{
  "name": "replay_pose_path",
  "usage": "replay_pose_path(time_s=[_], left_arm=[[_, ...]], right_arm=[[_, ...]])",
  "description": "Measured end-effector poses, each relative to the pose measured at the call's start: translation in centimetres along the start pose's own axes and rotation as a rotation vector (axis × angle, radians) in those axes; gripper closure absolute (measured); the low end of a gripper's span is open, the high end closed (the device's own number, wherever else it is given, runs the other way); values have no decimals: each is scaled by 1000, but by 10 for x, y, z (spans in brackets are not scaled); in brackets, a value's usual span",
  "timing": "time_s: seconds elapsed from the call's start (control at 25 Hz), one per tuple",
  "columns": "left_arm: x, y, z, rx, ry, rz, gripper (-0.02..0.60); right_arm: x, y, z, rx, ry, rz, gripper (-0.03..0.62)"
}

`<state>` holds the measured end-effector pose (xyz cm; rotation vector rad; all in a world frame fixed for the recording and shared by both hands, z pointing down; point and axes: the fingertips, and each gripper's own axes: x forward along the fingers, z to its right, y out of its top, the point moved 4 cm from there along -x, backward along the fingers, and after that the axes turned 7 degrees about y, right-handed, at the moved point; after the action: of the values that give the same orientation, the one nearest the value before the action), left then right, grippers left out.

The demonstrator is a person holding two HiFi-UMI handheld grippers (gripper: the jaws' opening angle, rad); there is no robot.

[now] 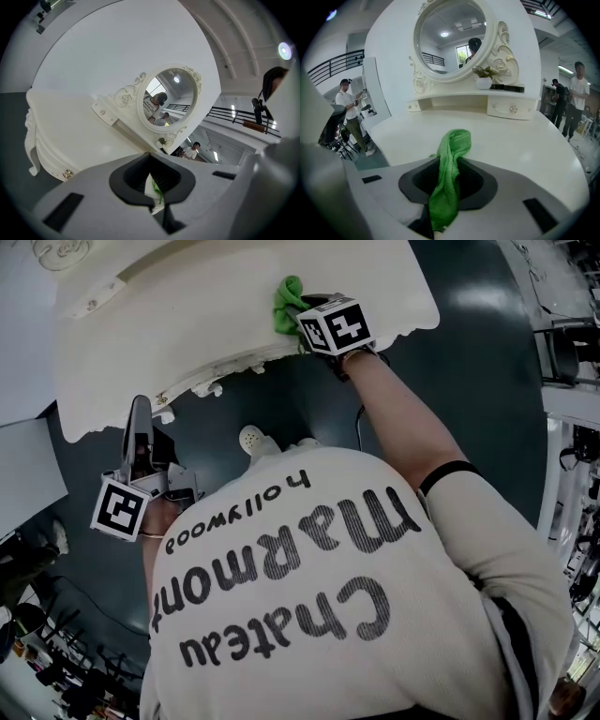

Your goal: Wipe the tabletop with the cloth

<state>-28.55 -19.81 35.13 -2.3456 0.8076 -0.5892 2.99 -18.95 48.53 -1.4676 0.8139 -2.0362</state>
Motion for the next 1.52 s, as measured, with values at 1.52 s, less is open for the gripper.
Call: replay_pose_path(time_s=[1.52], left_arm=[[-73, 9, -63, -90, 187, 186, 574]], right_arm=[[77, 35, -177, -288, 388, 29, 477]])
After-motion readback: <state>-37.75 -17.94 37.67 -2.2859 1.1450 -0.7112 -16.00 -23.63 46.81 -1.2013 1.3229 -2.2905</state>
